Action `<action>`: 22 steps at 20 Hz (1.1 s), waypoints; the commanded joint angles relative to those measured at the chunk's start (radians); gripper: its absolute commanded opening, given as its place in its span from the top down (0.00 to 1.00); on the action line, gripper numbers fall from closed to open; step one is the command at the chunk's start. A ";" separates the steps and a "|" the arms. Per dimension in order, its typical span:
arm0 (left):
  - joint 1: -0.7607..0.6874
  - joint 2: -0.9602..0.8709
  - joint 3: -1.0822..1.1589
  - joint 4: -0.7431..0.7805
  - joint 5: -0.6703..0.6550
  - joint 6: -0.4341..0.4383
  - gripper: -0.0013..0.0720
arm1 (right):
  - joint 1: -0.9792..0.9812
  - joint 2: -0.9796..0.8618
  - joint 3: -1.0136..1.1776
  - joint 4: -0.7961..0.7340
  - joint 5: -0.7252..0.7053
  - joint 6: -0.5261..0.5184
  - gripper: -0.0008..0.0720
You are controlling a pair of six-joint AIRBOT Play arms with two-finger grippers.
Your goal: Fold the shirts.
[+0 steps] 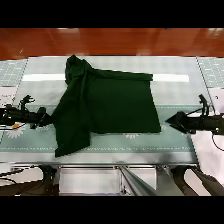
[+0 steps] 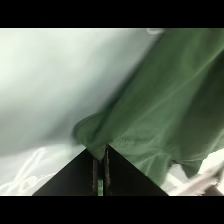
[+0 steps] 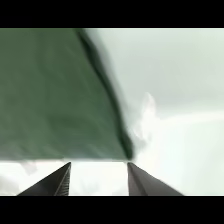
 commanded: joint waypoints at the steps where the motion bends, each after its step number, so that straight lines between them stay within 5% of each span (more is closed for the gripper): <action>1: 0.007 0.023 0.007 -0.011 -0.030 -0.001 0.96 | -0.011 -0.005 -0.069 -0.047 0.040 0.040 0.43; 12: 0.006 0.026 0.006 -0.015 -0.012 -0.002 0.96 | 0.186 -0.329 0.012 0.194 -0.195 -0.048 0.43; 13: 0.006 0.026 0.006 -0.015 -0.011 -0.002 0.96 | 0.216 -0.356 0.052 0.214 -0.211 -0.048 0.46; 14: 0.006 0.026 0.006 -0.018 -0.011 -0.002 0.96 | 0.245 -0.377 0.091 0.217 -0.212 -0.048 0.61; 15: 0.006 0.027 0.007 -0.030 -0.011 -0.001 0.96 | 0.276 -0.390 0.132 0.218 -0.204 -0.066 0.93; 19: 0.006 0.108 0.047 -0.142 -0.018 0.026 0.96 | 0.334 -0.386 0.341 0.159 -0.041 -0.095 0.96; 22: 0.006 0.242 0.160 -0.316 -0.012 0.024 0.96 | 0.331 -0.317 0.586 0.049 0.012 -0.006 0.96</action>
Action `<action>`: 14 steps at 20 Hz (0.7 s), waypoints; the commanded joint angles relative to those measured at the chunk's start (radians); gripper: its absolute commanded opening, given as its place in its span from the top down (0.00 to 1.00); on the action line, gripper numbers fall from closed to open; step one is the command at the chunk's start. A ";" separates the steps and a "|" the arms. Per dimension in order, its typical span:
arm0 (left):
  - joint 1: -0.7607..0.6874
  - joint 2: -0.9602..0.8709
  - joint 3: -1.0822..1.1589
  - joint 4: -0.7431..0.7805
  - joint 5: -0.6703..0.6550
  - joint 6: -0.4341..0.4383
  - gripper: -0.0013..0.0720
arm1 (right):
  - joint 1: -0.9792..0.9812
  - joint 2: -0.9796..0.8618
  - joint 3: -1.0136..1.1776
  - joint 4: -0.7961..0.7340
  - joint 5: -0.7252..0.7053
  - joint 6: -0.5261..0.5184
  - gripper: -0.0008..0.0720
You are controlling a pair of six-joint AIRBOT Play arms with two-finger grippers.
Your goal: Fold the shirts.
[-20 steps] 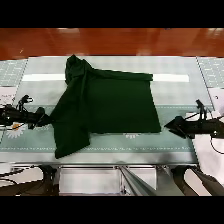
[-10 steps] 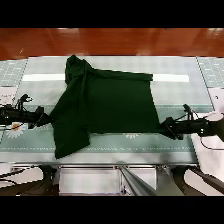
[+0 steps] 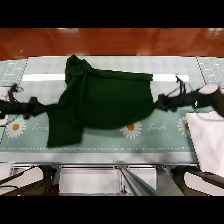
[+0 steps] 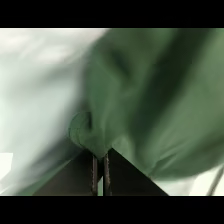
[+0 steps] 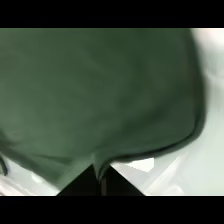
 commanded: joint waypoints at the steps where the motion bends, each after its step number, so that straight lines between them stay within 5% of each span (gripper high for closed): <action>1: 0.000 0.137 0.132 -0.242 0.012 0.008 0.96 | 0.015 0.059 0.297 -0.118 0.084 0.084 0.96; 3: -0.004 0.211 0.277 -0.381 0.027 0.002 0.96 | 0.015 0.102 0.511 -0.144 0.093 0.110 0.96; 6: -0.010 0.296 0.536 -0.388 0.068 -0.049 0.96 | 0.015 0.159 0.840 -0.177 0.094 0.140 0.96; 10: -0.010 0.369 0.850 -0.233 0.090 -0.134 0.96 | 0.015 0.221 1.179 -0.266 0.114 0.172 0.96; 14: -0.010 0.460 1.040 -0.080 0.097 -0.196 0.96 | 0.015 0.369 1.216 -0.377 0.114 0.186 0.96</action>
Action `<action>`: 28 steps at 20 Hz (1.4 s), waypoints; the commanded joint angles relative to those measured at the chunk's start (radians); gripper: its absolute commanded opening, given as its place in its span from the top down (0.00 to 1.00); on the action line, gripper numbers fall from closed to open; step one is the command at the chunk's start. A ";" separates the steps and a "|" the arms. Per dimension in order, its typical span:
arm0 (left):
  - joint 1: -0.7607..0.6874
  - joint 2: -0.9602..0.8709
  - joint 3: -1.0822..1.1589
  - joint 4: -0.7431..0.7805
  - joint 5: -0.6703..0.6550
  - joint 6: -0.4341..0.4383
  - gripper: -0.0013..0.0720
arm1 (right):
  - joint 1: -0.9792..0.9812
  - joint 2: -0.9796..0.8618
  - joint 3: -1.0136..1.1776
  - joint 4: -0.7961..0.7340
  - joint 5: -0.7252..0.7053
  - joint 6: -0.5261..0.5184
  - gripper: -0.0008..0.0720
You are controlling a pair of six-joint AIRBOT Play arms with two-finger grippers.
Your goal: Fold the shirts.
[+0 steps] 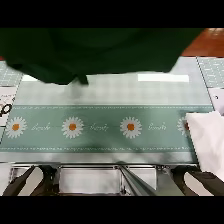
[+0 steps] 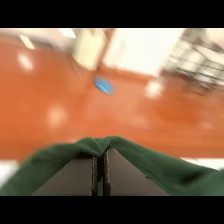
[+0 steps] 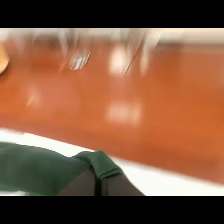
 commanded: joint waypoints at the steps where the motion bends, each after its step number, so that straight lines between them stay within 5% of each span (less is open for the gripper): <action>1: -0.004 0.101 0.155 0.120 0.018 -0.048 0.96 | 0.000 0.125 0.077 -0.129 0.024 0.022 0.96; 8: -0.408 0.347 0.155 0.861 -0.080 -0.277 0.96 | 0.000 0.303 0.077 -0.239 0.263 0.063 0.96; 11: -0.514 0.386 0.153 1.069 -0.187 -0.349 0.96 | 0.000 0.323 0.058 -0.293 0.359 0.101 0.96; 19: -0.517 0.268 -0.167 1.073 -0.219 -0.371 0.96 | 0.001 0.326 -0.403 -0.219 0.235 0.105 0.96; 23: -0.518 0.098 -0.366 1.043 -0.003 -0.371 0.96 | 0.003 0.217 -0.695 -0.190 0.046 0.065 0.96; 28: -0.517 -0.280 -0.381 0.975 0.275 -0.371 0.96 | 0.003 -0.161 -0.736 -0.087 -0.229 -0.012 0.96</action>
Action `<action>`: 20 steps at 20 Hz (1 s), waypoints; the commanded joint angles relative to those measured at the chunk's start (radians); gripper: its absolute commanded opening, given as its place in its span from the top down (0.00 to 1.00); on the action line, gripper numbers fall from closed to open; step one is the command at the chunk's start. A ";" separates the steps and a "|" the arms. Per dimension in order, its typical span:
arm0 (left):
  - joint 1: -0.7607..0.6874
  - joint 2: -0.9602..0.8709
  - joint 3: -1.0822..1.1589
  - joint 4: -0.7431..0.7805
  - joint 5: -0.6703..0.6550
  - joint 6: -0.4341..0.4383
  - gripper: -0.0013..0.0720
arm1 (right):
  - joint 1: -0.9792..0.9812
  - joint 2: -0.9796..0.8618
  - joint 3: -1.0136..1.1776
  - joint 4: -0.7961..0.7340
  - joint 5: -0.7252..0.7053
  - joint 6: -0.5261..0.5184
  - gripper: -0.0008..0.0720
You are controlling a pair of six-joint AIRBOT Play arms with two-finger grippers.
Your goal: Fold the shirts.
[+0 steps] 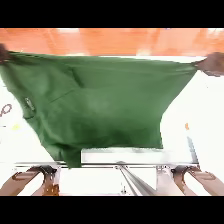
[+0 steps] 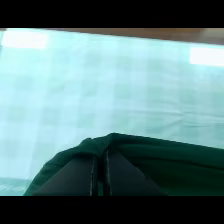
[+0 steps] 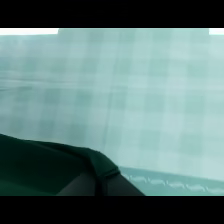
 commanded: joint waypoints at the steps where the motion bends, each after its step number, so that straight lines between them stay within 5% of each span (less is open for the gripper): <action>1: 0.000 -0.275 -0.001 -0.037 0.222 -0.009 0.96 | 0.000 -0.274 -0.029 0.111 -0.219 -0.060 0.96; 8: 0.002 -0.779 0.341 -0.037 0.232 -0.078 0.96 | -0.001 -0.793 0.327 0.188 -0.261 -0.060 0.96; 15: 0.013 -0.922 0.481 -0.089 0.084 -0.105 0.96 | -0.001 -0.911 0.444 0.190 -0.198 -0.027 0.96; 20: 0.093 -0.908 0.479 -0.306 -0.240 0.146 0.96 | -0.007 -0.883 0.444 0.172 0.095 -0.091 0.96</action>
